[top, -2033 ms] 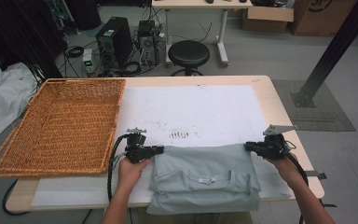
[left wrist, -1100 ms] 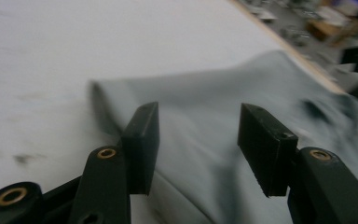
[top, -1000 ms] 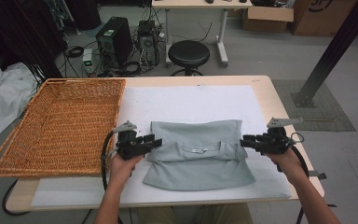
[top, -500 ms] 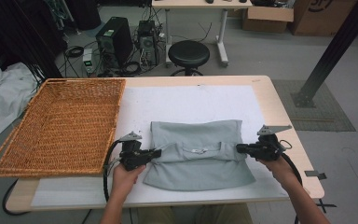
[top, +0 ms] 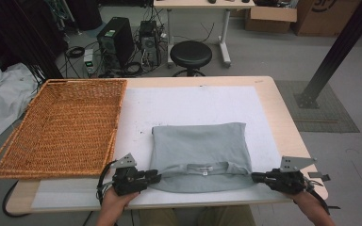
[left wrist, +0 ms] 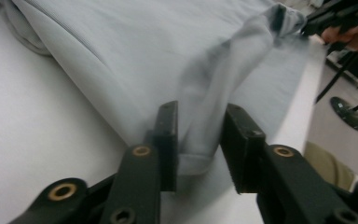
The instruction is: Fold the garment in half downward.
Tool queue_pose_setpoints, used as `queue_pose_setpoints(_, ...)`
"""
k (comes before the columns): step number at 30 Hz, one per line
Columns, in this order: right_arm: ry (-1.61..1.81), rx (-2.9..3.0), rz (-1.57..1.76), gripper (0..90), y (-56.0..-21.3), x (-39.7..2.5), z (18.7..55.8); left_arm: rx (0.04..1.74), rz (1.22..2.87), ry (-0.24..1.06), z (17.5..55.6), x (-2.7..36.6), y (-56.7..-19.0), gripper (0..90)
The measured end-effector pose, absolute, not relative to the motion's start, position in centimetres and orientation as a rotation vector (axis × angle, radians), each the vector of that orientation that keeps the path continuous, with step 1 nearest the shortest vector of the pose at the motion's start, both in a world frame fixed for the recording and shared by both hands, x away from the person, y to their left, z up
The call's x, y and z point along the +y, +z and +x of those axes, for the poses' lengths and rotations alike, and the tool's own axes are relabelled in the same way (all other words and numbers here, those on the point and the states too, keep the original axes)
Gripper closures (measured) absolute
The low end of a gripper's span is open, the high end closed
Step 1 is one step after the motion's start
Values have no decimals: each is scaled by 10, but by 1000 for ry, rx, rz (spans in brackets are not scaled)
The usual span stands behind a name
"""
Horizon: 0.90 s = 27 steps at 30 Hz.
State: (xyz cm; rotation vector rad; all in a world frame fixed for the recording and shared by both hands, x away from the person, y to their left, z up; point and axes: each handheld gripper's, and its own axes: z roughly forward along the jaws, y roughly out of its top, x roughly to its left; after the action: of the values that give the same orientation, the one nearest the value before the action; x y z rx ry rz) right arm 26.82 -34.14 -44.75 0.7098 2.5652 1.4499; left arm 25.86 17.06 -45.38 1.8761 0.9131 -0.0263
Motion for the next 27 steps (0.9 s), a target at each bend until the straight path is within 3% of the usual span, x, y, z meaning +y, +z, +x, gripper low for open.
queue_pose_setpoints(3,1524,2509,758,772,-448,-350,262,956,1800,-68,256,177,-452,565)
queue_pose_setpoints(10,1548,2355,970,690,-434,-326,284,1089,1650,43,263,182,-447,554)
queue_pose_setpoints(13,1482,2436,922,700,-438,-309,288,1107,1631,84,268,177,-447,547)
queue_pose_setpoints(16,1394,2551,844,793,-445,-302,285,1105,1586,127,271,174,-445,493)
queue_pose_setpoints(19,1319,2661,742,815,-451,-305,278,1109,1561,169,274,172,-442,467)
queue_pose_setpoints(27,1590,2381,859,725,-441,-334,278,1069,1590,322,280,165,-436,381)
